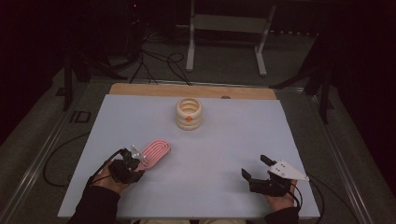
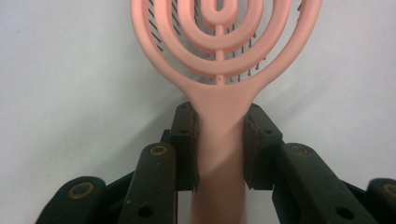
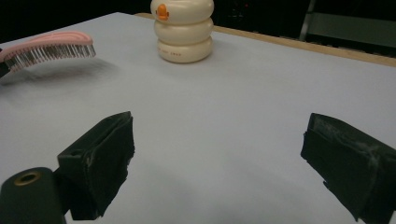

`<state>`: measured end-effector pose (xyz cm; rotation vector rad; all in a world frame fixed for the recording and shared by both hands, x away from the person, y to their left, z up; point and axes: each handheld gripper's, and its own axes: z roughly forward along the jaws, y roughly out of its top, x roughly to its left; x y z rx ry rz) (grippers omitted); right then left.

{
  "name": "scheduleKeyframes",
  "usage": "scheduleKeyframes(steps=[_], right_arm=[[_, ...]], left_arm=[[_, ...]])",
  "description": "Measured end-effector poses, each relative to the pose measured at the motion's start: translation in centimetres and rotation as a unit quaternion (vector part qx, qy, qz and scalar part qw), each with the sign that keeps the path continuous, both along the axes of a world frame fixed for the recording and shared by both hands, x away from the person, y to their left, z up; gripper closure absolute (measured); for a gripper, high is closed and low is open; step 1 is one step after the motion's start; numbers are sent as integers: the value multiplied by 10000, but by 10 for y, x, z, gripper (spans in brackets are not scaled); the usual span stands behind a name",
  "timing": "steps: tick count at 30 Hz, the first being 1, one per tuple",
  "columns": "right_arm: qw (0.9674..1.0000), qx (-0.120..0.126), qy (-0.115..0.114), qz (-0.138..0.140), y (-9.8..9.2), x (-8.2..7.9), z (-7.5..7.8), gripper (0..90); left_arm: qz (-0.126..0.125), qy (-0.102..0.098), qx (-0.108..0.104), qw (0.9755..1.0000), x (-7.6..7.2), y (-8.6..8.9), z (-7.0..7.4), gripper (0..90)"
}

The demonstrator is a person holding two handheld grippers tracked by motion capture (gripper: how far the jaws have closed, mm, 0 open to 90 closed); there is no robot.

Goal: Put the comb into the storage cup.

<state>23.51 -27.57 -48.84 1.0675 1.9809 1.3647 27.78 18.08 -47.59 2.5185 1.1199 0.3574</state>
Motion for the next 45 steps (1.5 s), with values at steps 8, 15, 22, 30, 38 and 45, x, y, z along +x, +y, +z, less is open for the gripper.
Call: scheduleKeyframes(steps=[8, 15, 22, 30, 38, 45], right_arm=[[10000, 8, 47, 45, 2, 1, 0, 90], [9999, 12, 76, 66, 4, 2, 0, 89], [9997, -14, 210, 103, 7, 4, 1, 88], [9995, -42, 299, 63, 11, 6, 7, 77], [9986, -50, 525, 106, 13, 14, 11, 78], [9970, 239, 677, 299, 19, 22, 18, 77]], left_arm=[[38, -210, -137, 9997, 5, -5, 4, 701], [28, -413, -322, 9986, 11, -15, 12, 701], [13, -611, -472, 9970, 19, -24, 23, 701], [4, -764, -588, 9953, 26, -29, 33, 701], [-11, -931, -702, 9932, 33, -29, 43, 701], [-14, -1054, -752, 9916, 39, -34, 48, 701]])
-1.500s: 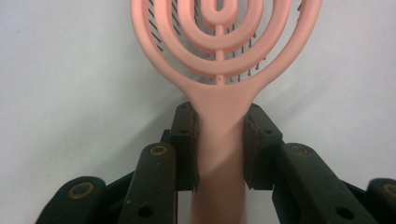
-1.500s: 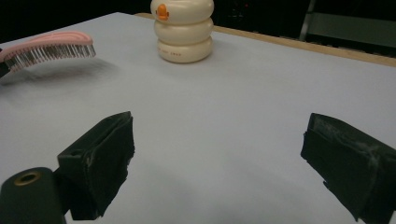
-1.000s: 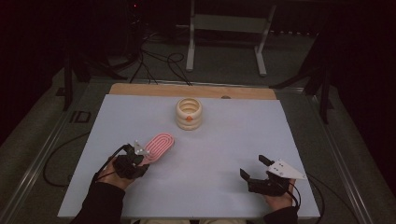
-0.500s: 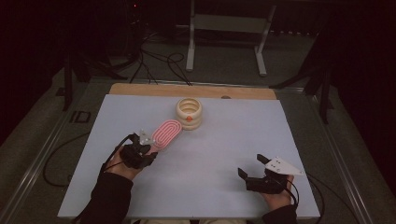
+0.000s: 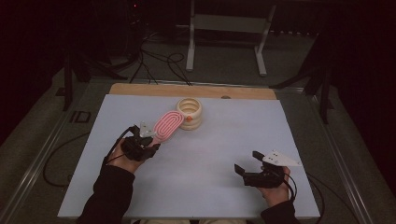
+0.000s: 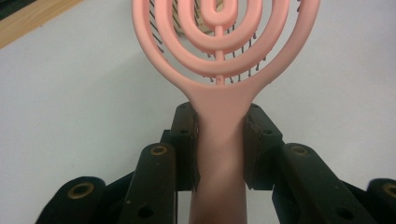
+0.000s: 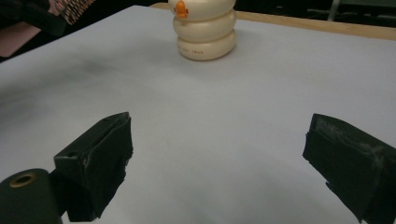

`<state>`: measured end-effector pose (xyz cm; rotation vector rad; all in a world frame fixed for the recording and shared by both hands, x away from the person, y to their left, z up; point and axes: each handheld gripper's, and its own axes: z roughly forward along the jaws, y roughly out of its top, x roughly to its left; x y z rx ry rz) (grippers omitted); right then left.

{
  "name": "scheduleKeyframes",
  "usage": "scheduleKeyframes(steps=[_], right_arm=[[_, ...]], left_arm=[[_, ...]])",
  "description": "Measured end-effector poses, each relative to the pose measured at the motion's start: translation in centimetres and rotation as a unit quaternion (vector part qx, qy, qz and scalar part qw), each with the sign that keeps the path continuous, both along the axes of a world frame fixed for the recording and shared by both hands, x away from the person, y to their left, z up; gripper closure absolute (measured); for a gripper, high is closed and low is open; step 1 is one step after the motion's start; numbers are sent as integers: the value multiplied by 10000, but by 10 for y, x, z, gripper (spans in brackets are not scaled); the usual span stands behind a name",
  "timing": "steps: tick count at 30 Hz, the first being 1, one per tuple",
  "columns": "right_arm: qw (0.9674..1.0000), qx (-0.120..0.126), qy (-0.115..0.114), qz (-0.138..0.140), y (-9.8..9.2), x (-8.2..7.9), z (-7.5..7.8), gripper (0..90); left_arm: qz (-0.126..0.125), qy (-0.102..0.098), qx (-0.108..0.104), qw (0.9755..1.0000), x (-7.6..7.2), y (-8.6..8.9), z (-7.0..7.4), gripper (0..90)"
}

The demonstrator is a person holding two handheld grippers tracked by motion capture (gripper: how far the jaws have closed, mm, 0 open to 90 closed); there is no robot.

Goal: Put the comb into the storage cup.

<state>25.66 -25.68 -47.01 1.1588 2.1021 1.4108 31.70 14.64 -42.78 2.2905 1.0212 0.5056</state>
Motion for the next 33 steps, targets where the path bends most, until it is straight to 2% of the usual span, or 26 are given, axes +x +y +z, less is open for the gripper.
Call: scheduleKeyframes(steps=[6, 11, 16, 20, 23, 26, 33], right_arm=[[10000, -30, 20, 13, 4, 4, 3, 75], [9998, -137, 97, -50, 11, 11, 8, 76], [9999, 68, 127, -7, 14, 15, 13, 76], [9990, 355, 272, 59, 16, 24, 19, 76], [9987, 399, 310, 65, 17, 25, 20, 76], [9976, 526, 433, 127, 23, 34, 25, 76], [9968, 594, 471, 248, 36, 42, 32, 76]], left_arm=[[-10, -34, 2, 10000, 2, -2, 1, 701], [-91, -161, 53, 9998, 8, -11, 7, 701], [-195, -252, 119, 9994, 10, -19, 9, 701], [-263, -360, 122, 9989, 11, -25, 11, 701], [-310, -367, 94, 9988, 11, -28, 12, 701], [-357, -427, 79, 9984, 11, -31, 13, 701], [-480, -526, 126, 9974, 11, -38, 16, 701]])
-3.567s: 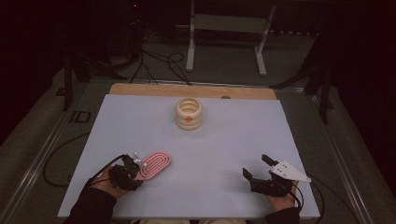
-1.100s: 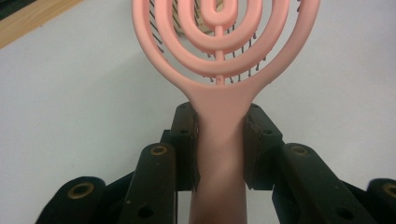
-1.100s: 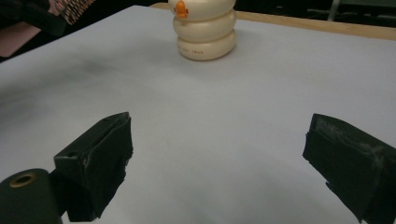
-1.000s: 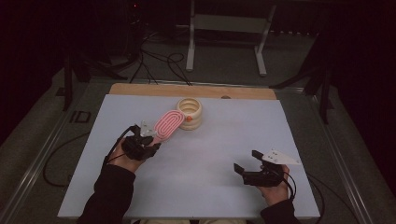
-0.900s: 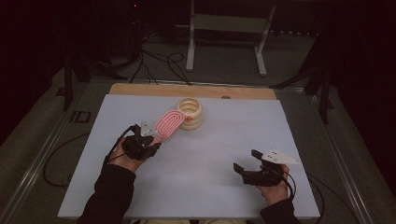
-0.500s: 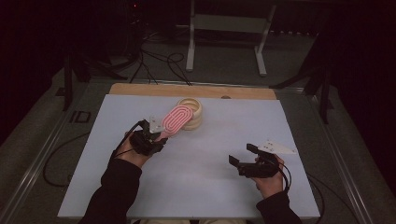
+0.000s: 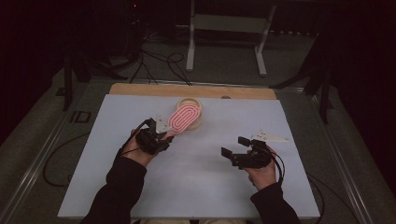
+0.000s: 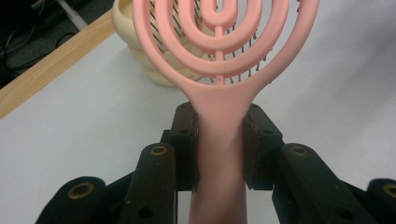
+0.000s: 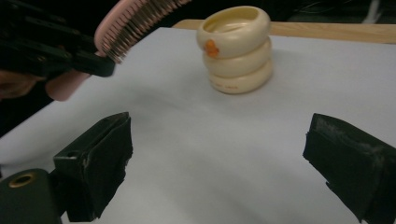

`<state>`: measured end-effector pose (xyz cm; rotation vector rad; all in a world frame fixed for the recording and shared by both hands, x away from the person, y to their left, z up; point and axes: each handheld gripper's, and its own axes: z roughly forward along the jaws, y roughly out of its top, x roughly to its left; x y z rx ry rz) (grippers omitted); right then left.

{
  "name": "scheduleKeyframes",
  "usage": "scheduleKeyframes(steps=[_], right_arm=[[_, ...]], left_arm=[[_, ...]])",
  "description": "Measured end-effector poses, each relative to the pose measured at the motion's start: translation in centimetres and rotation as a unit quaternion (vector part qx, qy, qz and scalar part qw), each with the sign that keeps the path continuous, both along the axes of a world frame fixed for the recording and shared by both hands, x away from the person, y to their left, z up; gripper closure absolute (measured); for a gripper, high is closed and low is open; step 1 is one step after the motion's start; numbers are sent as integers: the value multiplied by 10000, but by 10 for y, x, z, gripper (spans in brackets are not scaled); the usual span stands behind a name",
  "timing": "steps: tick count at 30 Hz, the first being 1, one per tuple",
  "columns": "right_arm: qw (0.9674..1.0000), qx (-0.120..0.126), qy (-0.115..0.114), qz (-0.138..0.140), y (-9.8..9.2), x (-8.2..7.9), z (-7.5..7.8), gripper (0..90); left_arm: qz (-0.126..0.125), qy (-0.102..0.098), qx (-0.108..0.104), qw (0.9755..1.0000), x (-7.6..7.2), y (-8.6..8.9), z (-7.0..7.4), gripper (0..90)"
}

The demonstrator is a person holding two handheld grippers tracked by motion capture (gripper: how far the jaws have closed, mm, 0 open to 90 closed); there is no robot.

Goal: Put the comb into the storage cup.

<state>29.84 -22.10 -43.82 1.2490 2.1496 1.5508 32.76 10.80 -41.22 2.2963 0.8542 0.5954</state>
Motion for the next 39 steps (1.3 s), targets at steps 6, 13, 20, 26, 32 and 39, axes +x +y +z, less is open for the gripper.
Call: scheduleKeyframes(steps=[6, 13, 20, 26, 32, 39], right_arm=[[9999, 78, 16, 144, 13, 6, 7, 76], [9995, 20, 34, 310, 31, 16, 16, 75], [9985, 322, 150, 419, 41, 24, 21, 75], [9981, 386, 184, 434, 46, 29, 24, 76], [9977, 543, 260, 305, 51, 35, 26, 76], [9955, 686, 622, 210, 56, 43, 25, 124]], left_arm=[[-117, -89, 22, 9999, -1, -8, 1, 701], [-278, -204, 120, 9993, -4, -21, 0, 701], [-387, -288, 133, 9987, -10, -34, -3, 701], [-491, -347, 88, 9981, -14, -43, -4, 702], [-604, -407, 22, 9973, -21, -55, -5, 701], [-672, -491, 16, 9965, -26, -59, -5, 702]])
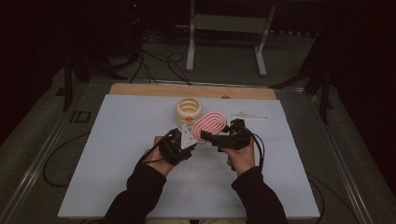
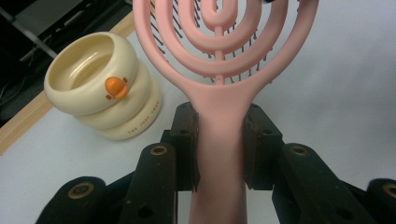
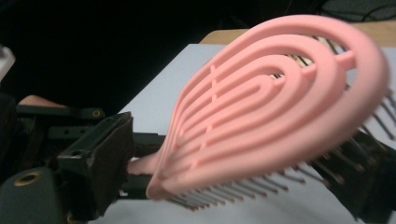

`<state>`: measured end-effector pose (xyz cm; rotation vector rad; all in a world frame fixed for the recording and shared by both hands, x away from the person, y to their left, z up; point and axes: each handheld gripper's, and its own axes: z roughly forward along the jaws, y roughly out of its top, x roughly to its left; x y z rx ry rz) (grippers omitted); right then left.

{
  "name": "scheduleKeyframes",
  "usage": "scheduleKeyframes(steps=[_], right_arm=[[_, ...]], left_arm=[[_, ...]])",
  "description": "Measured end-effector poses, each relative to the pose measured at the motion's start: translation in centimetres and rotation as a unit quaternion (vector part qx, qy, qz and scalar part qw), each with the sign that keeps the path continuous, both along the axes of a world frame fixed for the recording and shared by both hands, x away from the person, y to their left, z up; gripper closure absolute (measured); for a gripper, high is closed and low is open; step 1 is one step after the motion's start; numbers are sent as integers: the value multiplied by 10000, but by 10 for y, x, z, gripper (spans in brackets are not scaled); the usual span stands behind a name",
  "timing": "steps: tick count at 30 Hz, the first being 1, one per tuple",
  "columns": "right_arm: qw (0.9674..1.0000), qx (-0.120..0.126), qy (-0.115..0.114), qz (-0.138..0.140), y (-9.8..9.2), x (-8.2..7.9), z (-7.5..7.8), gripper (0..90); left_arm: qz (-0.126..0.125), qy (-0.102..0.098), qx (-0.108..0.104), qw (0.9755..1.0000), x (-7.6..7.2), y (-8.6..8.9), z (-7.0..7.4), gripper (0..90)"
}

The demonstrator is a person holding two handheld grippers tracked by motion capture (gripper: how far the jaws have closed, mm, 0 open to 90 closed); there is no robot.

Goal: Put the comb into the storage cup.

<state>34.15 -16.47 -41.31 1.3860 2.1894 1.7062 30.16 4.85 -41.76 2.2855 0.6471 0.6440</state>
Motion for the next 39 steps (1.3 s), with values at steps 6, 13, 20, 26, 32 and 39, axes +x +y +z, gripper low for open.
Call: scheduleKeyframes(steps=[6, 13, 20, 26, 32, 39], right_arm=[[9997, 105, 213, -83, 1, 4, 0, 236], [9988, 149, 432, -170, 4, 6, -1, 428], [9976, 290, 608, -150, 4, 7, -2, 497], [9977, 310, 595, -74, 6, 6, -1, 523], [9980, 343, 529, -98, 7, 5, -1, 547], [9966, 502, 652, -34, 7, 5, -1, 590]], left_arm=[[-5, -82, -44, 10000, -1, 1, 0, 702], [-21, -71, -93, 9999, -2, -1, 0, 702], [-27, -38, -23, 10000, -2, -1, -3, 701], [-17, -13, 1, 10000, -1, -2, -4, 701], [-18, -40, 16, 10000, -1, -2, -5, 699], [10, -60, 27, 10000, -2, -4, -6, 698]])
